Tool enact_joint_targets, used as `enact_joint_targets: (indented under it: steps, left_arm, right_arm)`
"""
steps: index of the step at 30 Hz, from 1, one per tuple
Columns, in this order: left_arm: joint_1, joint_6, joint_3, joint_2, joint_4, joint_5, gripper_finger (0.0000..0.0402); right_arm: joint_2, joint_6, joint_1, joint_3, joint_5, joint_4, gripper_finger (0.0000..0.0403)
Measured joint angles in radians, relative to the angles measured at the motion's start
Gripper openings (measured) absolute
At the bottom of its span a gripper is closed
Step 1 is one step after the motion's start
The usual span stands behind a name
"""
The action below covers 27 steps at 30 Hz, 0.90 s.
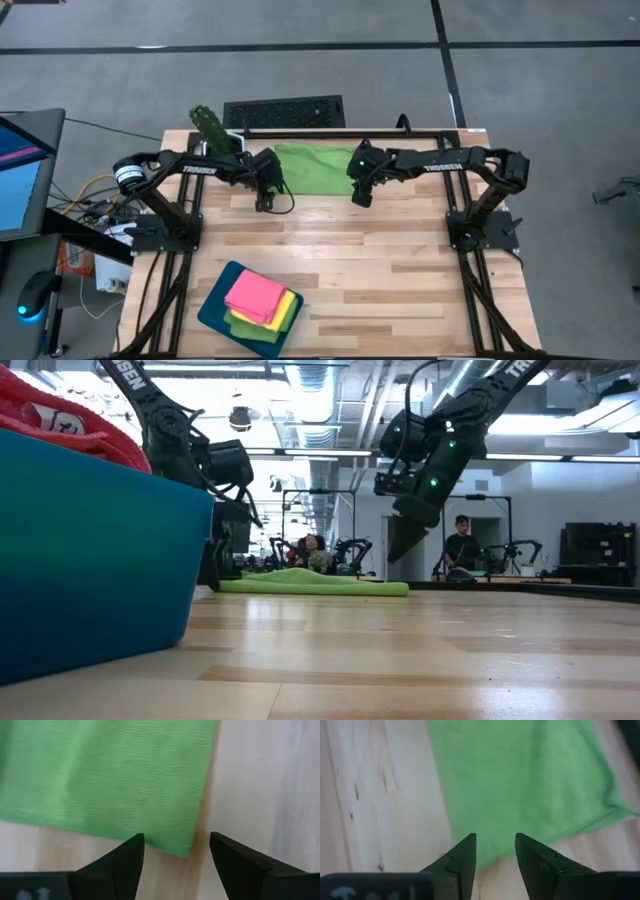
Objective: Fold microfiber towels
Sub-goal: Fold the green microfiber
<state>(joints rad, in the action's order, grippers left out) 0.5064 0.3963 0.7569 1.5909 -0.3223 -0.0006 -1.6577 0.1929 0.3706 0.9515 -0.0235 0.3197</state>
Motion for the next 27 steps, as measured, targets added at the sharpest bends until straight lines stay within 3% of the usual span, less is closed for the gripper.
enact_joint_targets:
  steps: [8, 20, 27]
  left_arm:
    - [-0.008, 0.009, -0.040, -0.005, 0.055, 0.005, 0.0220]
    - [-0.008, 0.021, -0.043, -0.002, 0.076, 0.007, 0.0216]
    - [-0.009, 0.020, -0.044, 0.000, 0.089, 0.014, 0.0151]
  right_arm:
    - [-0.001, 0.029, -0.029, -0.137, 0.003, -0.146, 0.0159]
    - [-0.001, 0.074, -0.065, -0.188, -0.001, -0.249, 0.0159]
    - [-0.018, 0.060, -0.031, -0.187, -0.003, -0.254, 0.0159]
